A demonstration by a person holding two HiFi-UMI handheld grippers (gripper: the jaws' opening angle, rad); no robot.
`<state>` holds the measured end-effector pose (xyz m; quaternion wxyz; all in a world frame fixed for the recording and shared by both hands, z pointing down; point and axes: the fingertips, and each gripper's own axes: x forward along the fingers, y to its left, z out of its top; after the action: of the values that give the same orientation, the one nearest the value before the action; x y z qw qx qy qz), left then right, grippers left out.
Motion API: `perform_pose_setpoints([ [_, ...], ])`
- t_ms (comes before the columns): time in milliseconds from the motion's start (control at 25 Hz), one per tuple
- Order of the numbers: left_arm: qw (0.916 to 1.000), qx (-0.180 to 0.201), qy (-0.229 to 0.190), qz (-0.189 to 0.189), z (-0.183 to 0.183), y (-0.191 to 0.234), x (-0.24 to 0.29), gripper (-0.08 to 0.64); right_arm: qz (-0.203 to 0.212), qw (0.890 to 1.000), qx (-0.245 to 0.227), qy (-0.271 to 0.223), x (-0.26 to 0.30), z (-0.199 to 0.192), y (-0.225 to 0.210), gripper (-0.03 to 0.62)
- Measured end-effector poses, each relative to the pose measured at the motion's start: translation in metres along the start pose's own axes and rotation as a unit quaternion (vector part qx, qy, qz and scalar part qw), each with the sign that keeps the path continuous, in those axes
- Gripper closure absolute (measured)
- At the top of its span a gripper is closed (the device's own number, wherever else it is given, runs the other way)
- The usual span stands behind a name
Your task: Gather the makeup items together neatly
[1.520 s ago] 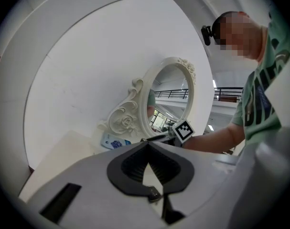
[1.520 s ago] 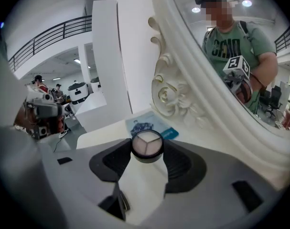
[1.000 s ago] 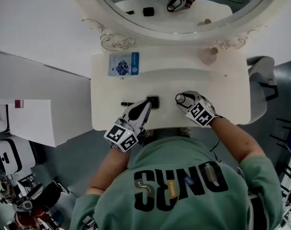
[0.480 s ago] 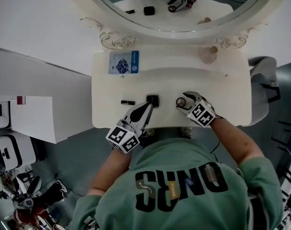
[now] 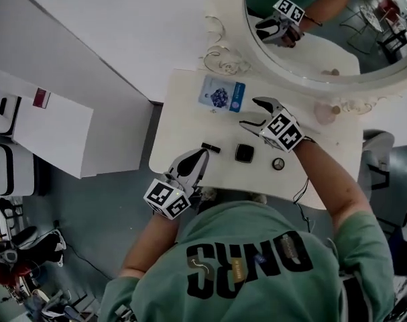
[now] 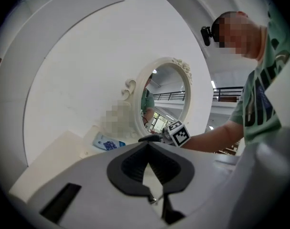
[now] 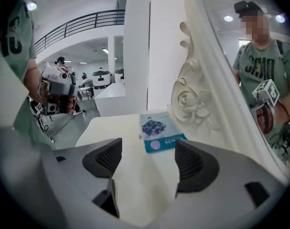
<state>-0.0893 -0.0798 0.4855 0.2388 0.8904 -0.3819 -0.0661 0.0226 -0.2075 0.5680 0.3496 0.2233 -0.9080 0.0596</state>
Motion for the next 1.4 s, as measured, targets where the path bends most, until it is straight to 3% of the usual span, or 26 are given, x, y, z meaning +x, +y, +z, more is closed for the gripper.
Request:
perform_pose_setpoints([
  [200, 0.9980, -0.012, -0.028, 0.056, 0.016, 0.040, -0.049, 0.560, 0.024, 0.999, -0.037, 0.020, 0.066, 0.048, -0.010, 0.246],
  [400, 0.9952, -0.022, -0.038, 0.087, 0.019, 0.073, -0.083, 0.560, 0.034, 0.997, -0.027, 0.056, 0.114, 0.056, -0.017, 0.218],
  [720, 0.9941, -0.036, -0.036, 0.096, 0.014, 0.095, -0.098, 0.560, 0.039, 0.995, 0.032, 0.081, 0.137, 0.038, -0.028, 0.186],
  [920, 0.9949, -0.038, -0.034, 0.087, 0.014, 0.096, -0.094, 0.560, 0.034, 0.995, 0.041, 0.088, 0.135, 0.039, -0.029, 0.192],
  [1080, 0.9959, -0.033, -0.029, 0.079, 0.012, 0.089, -0.089, 0.560, 0.021, 0.995, 0.042, 0.092, 0.128, 0.036, -0.030, 0.370],
  [1240, 0.9967, -0.029, -0.025, 0.071, 0.011, 0.080, -0.084, 0.560, -0.002, 0.996, -0.004, 0.094, 0.116, 0.035, -0.026, 0.503],
  [1400, 0.9983, -0.015, -0.016, 0.053, 0.011, 0.060, -0.069, 0.560, -0.019, 0.998, -0.021, 0.064, 0.084, 0.037, -0.021, 0.547],
])
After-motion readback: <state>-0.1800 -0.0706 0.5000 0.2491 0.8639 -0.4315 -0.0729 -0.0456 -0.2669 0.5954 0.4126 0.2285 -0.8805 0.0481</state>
